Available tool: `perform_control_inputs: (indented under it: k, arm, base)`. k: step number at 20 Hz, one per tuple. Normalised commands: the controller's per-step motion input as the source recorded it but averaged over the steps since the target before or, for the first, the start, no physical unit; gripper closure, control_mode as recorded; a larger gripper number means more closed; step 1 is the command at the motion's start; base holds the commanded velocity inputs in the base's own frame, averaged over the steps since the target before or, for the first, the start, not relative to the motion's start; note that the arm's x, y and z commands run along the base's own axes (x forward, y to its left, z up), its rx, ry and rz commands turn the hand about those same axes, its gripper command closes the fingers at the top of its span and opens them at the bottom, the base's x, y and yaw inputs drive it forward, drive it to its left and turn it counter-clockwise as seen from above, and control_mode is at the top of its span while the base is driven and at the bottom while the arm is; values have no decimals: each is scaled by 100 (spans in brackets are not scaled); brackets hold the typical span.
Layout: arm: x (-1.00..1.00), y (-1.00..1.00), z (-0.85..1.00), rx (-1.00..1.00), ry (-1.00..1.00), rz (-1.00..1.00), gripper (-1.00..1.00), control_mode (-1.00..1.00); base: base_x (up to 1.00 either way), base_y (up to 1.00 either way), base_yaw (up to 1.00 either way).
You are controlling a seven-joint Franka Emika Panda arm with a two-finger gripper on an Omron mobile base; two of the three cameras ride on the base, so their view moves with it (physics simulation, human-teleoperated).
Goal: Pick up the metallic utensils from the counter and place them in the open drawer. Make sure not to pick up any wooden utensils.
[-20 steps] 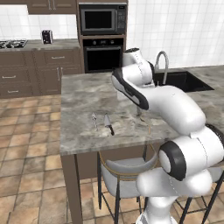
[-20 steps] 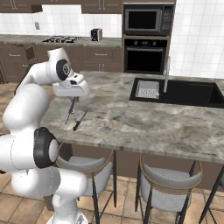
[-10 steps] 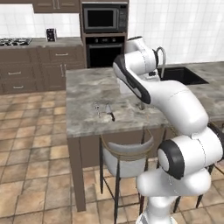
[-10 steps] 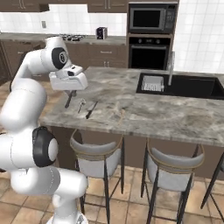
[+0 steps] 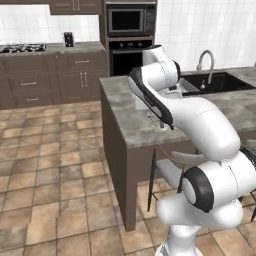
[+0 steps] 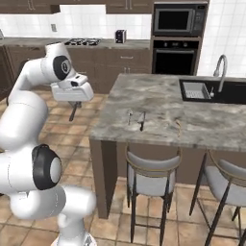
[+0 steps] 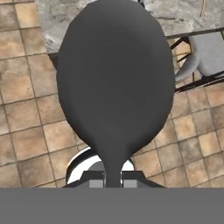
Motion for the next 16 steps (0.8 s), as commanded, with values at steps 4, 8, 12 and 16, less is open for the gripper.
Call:
perform_control_inputs:
  k: [4, 8, 12, 16]
  arm:
    - [0, 0, 0, 0, 0, 0, 100, 100]
    - [0, 0, 0, 0, 0, 0, 100, 100]
    - [0, 0, 0, 0, 0, 0, 100, 100]
    - [0, 0, 0, 0, 0, 0, 100, 100]
  base:
    - [0, 100, -26]
    - [5, 100, -28]
    - [25, 100, -34]
    - [35, 100, -34]
